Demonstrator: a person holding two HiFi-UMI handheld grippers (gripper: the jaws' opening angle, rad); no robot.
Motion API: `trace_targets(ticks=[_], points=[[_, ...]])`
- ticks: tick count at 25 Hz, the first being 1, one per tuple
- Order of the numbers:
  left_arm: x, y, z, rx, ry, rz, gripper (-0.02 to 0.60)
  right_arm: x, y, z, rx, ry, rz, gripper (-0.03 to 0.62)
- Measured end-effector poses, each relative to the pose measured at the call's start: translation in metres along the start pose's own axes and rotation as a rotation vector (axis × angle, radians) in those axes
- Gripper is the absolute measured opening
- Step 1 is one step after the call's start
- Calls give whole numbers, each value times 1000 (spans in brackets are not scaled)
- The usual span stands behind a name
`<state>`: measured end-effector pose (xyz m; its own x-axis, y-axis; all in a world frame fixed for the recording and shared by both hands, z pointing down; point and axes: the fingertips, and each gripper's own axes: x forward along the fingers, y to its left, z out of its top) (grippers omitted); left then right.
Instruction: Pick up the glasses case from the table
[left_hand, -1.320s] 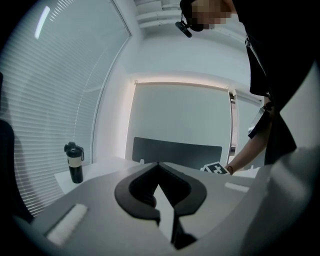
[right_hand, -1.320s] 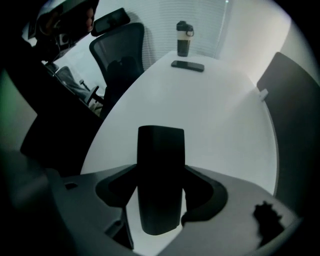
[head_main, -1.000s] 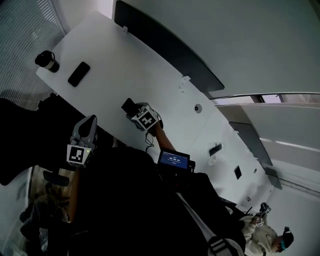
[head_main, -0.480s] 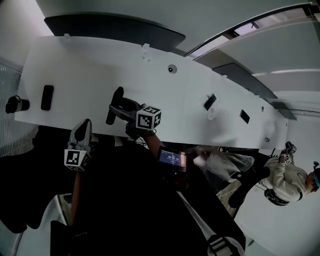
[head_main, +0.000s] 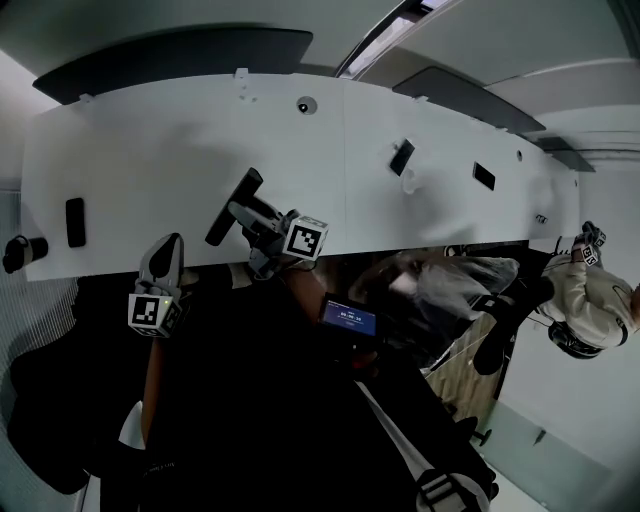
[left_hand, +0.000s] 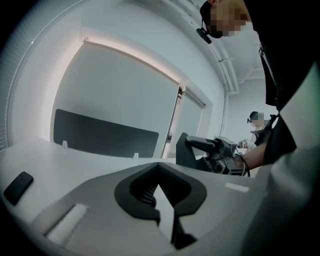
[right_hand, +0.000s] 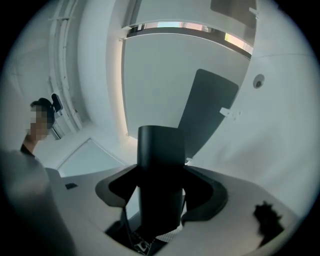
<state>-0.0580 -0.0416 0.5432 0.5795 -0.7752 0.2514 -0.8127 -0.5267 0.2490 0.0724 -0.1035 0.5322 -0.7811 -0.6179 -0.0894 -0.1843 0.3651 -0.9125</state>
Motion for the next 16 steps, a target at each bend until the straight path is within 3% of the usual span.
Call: trace_targets(ticks=[7,16], points=[[6,-6,-5,25,22,-25,9,-1,15,6,4,-27,65,302],[5,-15,-14,18,38,-16,9,-8,10,12,59,-65,81,302]])
